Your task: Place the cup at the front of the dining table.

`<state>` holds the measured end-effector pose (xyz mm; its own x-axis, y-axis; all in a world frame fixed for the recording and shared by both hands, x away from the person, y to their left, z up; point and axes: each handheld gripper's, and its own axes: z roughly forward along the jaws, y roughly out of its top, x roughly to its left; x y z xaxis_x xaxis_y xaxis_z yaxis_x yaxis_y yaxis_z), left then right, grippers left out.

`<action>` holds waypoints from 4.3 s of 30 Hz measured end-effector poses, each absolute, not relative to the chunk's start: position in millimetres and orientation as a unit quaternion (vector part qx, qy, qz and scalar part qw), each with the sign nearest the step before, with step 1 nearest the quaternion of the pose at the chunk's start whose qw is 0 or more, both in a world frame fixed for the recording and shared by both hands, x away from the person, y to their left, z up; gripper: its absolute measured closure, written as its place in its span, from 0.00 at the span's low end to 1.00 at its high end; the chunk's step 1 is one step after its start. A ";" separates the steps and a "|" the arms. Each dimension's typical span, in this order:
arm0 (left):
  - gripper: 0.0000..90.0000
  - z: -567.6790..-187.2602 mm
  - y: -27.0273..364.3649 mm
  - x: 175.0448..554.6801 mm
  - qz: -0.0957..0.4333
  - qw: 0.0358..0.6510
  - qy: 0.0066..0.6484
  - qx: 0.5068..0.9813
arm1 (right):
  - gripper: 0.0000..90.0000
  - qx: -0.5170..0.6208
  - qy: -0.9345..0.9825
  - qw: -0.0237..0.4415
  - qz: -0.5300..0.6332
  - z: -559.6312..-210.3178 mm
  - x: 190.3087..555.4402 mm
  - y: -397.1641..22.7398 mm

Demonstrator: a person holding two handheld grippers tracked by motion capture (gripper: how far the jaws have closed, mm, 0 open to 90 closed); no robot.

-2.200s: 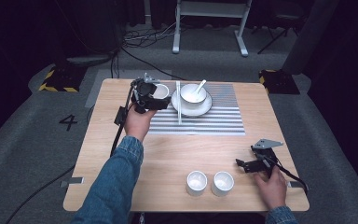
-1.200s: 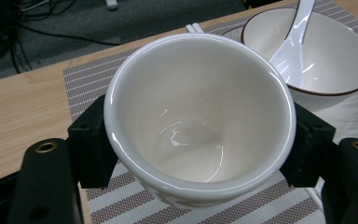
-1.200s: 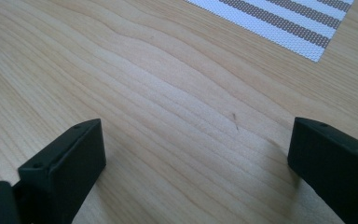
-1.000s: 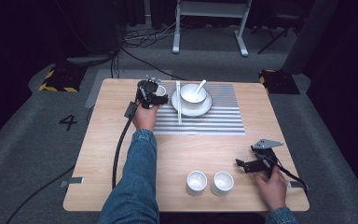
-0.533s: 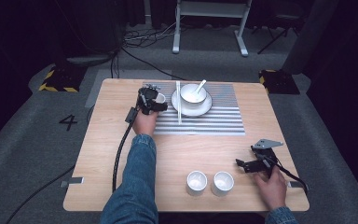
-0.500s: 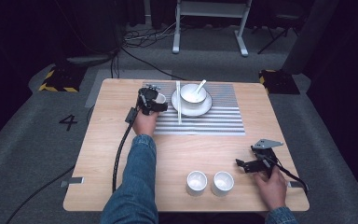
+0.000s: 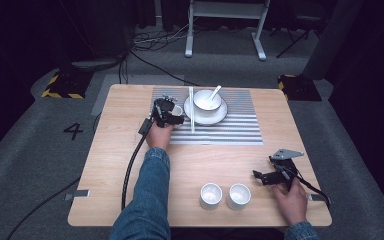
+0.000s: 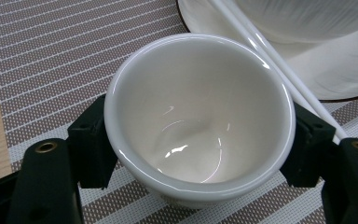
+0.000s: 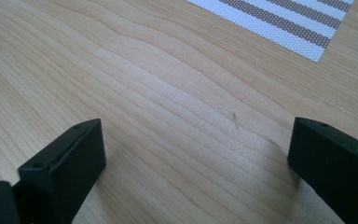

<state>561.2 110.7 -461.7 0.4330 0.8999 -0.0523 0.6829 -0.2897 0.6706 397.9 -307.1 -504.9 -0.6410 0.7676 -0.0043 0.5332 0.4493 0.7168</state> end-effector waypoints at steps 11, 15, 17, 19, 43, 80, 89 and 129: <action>0.29 -462.3 109.9 560.8 0.169 0.296 0.500 0.796 | 0.05 0.389 0.835 0.167 0.352 -504.9 397.9 -307.1; 0.29 -459.8 110.9 559.7 0.172 0.302 0.497 0.795 | 0.05 0.389 0.835 0.167 0.352 -505.0 397.9 -307.1; 0.27 -458.3 110.9 559.2 0.177 0.305 0.498 0.792 | 0.05 0.389 0.835 0.167 0.352 -504.9 397.9 -307.1; 0.26 -454.2 111.4 558.0 0.180 0.318 0.499 0.786 | 0.05 0.389 0.835 0.167 0.352 -504.9 397.9 -307.1; 0.30 -404.1 125.4 513.8 0.176 0.347 0.473 0.790 | 0.01 0.389 0.837 0.165 0.348 -505.3 399.2 -304.3; 0.30 -376.9 150.1 391.9 0.158 0.355 0.384 0.838 | 0.01 0.395 0.835 0.166 0.346 -505.3 398.2 -302.6; 0.30 -379.3 155.7 373.1 0.148 0.348 0.369 0.849 | 0.01 0.393 0.835 0.165 0.347 -505.4 397.9 -302.5; 0.28 -451.6 192.7 316.0 0.124 0.322 0.360 0.867 | 0.01 0.392 0.836 0.165 0.347 -505.4 397.8 -302.4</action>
<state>316.0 192.7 -451.6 0.7099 0.7041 -0.0180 0.5448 -0.5327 0.6476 397.8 -302.4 -505.4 -0.6377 0.7703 -0.0029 0.5411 0.4507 0.7100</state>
